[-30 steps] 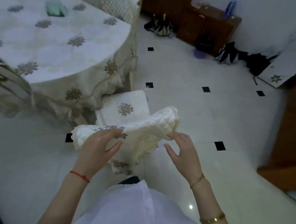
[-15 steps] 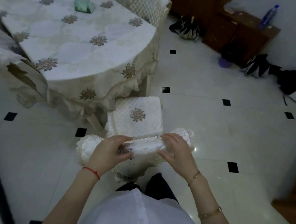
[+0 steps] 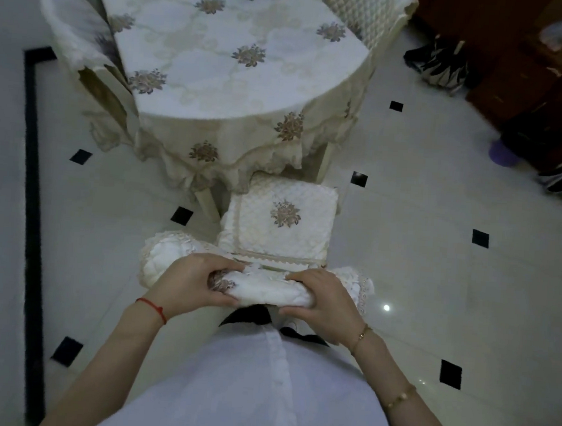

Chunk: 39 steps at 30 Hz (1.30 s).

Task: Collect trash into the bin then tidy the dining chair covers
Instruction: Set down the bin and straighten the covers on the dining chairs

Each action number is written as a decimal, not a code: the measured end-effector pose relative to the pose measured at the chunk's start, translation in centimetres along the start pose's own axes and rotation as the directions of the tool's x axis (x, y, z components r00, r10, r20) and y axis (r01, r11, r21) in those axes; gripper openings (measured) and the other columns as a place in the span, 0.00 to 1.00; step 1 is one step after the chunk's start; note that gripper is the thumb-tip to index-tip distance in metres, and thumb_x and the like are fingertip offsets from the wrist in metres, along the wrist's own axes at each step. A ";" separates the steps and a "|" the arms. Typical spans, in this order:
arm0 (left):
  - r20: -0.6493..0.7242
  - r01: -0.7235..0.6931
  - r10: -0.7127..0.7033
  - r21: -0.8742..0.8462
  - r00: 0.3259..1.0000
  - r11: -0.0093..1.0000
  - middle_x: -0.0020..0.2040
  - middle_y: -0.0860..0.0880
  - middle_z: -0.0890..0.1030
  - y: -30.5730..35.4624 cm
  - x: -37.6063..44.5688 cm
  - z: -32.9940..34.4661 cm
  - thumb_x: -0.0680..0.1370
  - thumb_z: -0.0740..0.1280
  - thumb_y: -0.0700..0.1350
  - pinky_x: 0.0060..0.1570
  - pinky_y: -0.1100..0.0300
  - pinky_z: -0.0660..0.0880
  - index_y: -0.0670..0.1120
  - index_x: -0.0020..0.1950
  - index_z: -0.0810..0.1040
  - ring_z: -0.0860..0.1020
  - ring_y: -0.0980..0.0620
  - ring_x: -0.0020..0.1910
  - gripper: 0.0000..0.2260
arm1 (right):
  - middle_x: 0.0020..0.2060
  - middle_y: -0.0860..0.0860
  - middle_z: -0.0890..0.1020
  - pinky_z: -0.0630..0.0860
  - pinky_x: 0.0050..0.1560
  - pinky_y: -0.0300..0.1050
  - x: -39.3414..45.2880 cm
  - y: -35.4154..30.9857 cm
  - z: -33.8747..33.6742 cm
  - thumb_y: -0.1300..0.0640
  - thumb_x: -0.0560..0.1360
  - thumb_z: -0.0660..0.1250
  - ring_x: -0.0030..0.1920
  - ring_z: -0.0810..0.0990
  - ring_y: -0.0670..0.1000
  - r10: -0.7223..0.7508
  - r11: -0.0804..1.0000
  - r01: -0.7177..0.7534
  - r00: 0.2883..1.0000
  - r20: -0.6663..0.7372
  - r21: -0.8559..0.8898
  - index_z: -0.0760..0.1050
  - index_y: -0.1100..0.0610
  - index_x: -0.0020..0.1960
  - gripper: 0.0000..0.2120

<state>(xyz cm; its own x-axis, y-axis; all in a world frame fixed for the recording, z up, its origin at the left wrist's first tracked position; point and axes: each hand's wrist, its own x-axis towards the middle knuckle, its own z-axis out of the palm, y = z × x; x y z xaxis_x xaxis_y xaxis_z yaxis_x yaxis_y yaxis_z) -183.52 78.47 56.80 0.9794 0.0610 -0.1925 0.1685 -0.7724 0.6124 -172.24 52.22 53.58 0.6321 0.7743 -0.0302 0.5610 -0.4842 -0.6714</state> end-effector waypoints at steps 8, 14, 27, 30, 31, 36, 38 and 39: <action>-0.101 0.080 -0.078 0.015 0.992 0.997 0.49 0.65 0.83 0.9 -0.5 0.0 0.59 0.67 0.75 0.46 0.77 0.67 0.61 0.55 0.82 0.76 0.69 0.48 0.30 | 0.49 0.42 0.82 0.65 0.53 0.33 0.7 0.7 0.1 0.32 0.67 0.68 0.51 0.77 0.42 -0.096 0.995 0.097 0.995 -0.028 0.019 0.79 0.50 0.55 0.26; -0.117 0.128 -0.121 0.051 0.986 0.991 0.48 0.69 0.82 0.8 0.1 0.1 0.60 0.68 0.73 0.45 0.70 0.73 0.66 0.53 0.81 0.79 0.67 0.46 0.25 | 0.49 0.43 0.82 0.70 0.53 0.39 1.4 1.4 -0.5 0.32 0.67 0.68 0.51 0.77 0.45 -0.125 0.992 0.123 0.991 0.046 0.041 0.79 0.49 0.56 0.26; -0.229 0.161 -0.127 0.137 0.965 0.977 0.38 0.64 0.83 2.0 8.4 -0.5 0.57 0.68 0.74 0.36 0.68 0.70 0.68 0.52 0.81 0.79 0.63 0.37 0.26 | 0.48 0.44 0.84 0.71 0.52 0.32 9.1 6.1 -6.7 0.39 0.65 0.75 0.49 0.79 0.41 -0.124 0.991 0.115 0.982 0.140 0.071 0.80 0.49 0.56 0.23; -0.267 0.145 -0.099 0.157 0.958 0.977 0.40 0.62 0.84 2.1 10.3 -0.7 0.57 0.68 0.74 0.35 0.71 0.67 0.66 0.51 0.82 0.80 0.61 0.39 0.26 | 0.49 0.43 0.84 0.70 0.52 0.29 11.5 7.2 -8.2 0.41 0.64 0.76 0.50 0.78 0.39 -0.103 0.994 0.092 0.973 0.205 0.062 0.80 0.49 0.56 0.23; -0.283 0.142 -0.095 0.152 0.954 0.978 0.40 0.62 0.84 2.0 10.9 -0.8 0.57 0.68 0.73 0.35 0.72 0.66 0.65 0.51 0.82 0.80 0.61 0.38 0.26 | 0.49 0.43 0.84 0.71 0.53 0.30 12.4 7.6 -8.7 0.41 0.64 0.77 0.50 0.78 0.39 -0.100 0.995 0.091 0.970 0.221 0.051 0.80 0.49 0.56 0.23; -0.335 0.133 -0.074 0.157 0.940 0.979 0.34 0.61 0.82 2.5 14.5 -1.4 0.61 0.65 0.74 0.30 0.72 0.60 0.64 0.51 0.83 0.78 0.60 0.33 0.25 | 0.49 0.42 0.83 0.74 0.54 0.35 16.4 9.4 -10.9 0.43 0.63 0.78 0.50 0.79 0.40 -0.079 0.997 0.072 0.962 0.261 0.039 0.80 0.49 0.57 0.24; -0.350 0.136 -0.074 0.154 0.934 0.979 0.32 0.61 0.82 2.8 16.0 -1.8 0.61 0.64 0.74 0.29 0.71 0.59 0.64 0.51 0.83 0.77 0.60 0.32 0.25 | 0.50 0.42 0.83 0.75 0.56 0.39 18.0 10.1 -11.9 0.42 0.63 0.78 0.52 0.79 0.40 -0.054 0.998 0.043 0.958 0.281 0.045 0.80 0.49 0.57 0.25; -0.351 0.143 -0.081 0.152 0.933 0.978 0.32 0.61 0.81 2.9 16.7 -2.0 0.61 0.64 0.74 0.29 0.70 0.60 0.64 0.51 0.83 0.76 0.60 0.31 0.25 | 0.50 0.41 0.83 0.75 0.57 0.40 18.7 10.5 -12.4 0.42 0.63 0.78 0.52 0.79 0.40 -0.046 0.998 0.033 0.956 0.291 0.049 0.80 0.49 0.57 0.25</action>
<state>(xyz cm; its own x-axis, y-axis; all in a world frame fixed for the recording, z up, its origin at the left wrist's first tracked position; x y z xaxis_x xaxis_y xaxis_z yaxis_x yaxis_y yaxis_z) -166.44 78.49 56.87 0.9390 0.3417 0.0399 0.2875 -0.8429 0.4548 -147.89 56.62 55.15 0.4225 0.8809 -0.2135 0.5549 -0.4376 -0.7075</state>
